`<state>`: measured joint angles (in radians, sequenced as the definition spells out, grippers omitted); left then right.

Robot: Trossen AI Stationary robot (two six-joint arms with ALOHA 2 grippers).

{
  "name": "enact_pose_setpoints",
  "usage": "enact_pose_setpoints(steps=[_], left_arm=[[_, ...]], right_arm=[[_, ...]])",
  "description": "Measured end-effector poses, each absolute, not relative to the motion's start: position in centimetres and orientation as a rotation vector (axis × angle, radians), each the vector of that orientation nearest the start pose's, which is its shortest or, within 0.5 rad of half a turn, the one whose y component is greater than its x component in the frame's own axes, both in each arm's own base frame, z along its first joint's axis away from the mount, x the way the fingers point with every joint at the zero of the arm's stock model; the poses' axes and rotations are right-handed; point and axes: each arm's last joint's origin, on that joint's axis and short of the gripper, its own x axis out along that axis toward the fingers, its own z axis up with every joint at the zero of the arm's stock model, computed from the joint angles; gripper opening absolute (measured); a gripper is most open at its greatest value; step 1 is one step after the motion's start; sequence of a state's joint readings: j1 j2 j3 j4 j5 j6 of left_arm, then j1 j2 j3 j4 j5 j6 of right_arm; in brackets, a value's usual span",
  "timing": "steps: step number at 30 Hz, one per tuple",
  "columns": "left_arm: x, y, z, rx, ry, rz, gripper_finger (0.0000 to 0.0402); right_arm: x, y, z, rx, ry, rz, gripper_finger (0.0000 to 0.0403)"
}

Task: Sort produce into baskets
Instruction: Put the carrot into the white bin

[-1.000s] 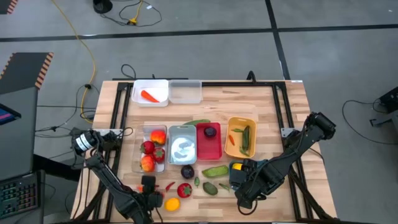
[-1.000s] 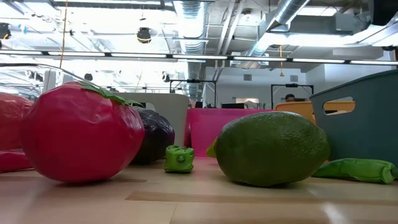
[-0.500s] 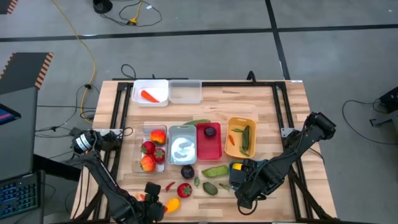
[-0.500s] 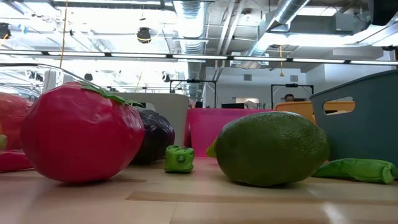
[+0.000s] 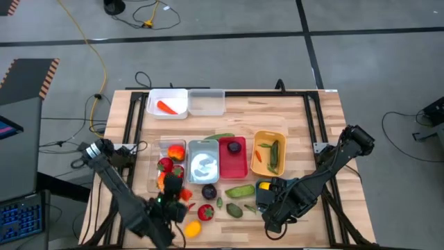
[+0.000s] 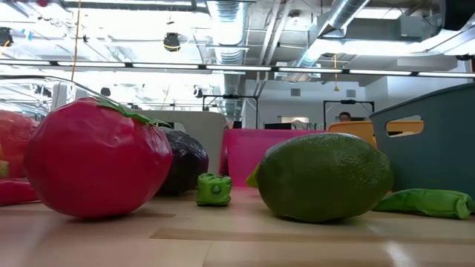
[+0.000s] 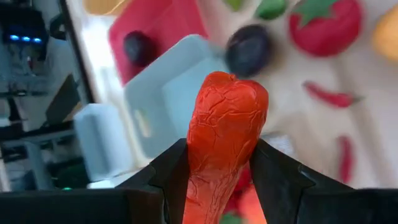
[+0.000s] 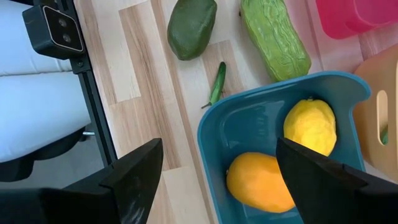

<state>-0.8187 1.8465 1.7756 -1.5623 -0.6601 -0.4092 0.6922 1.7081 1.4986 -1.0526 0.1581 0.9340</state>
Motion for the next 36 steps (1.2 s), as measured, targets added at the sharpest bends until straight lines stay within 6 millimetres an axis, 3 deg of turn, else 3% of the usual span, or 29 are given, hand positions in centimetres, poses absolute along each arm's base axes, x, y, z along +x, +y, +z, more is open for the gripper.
enact_pose_setpoints(steps=[6,13,17,22,29,36], left_arm=[[24.2,-16.2,33.3,0.711,1.173,0.229,0.0142],[18.7,-4.8,33.7,0.558,1.200,0.478,0.0142],[15.2,-0.3,32.5,0.495,1.151,0.593,0.0142],[13.4,2.9,30.7,0.470,1.004,0.732,0.0142],[15.2,6.2,28.6,0.522,0.784,0.806,0.0142],[16.3,9.8,26.8,0.494,0.825,0.934,0.0143]], right_arm=[[26.3,21.2,28.1,0.287,1.231,-0.109,0.0340],[26.3,21.2,28.1,0.285,1.231,-0.107,0.0340],[26.3,21.2,28.1,0.285,1.231,-0.107,0.0340],[26.3,21.2,28.1,0.287,1.230,-0.108,0.0340],[26.6,20.8,28.1,0.296,1.227,-0.120,0.0340],[27.0,20.6,28.2,0.312,1.215,-0.123,0.0340]])
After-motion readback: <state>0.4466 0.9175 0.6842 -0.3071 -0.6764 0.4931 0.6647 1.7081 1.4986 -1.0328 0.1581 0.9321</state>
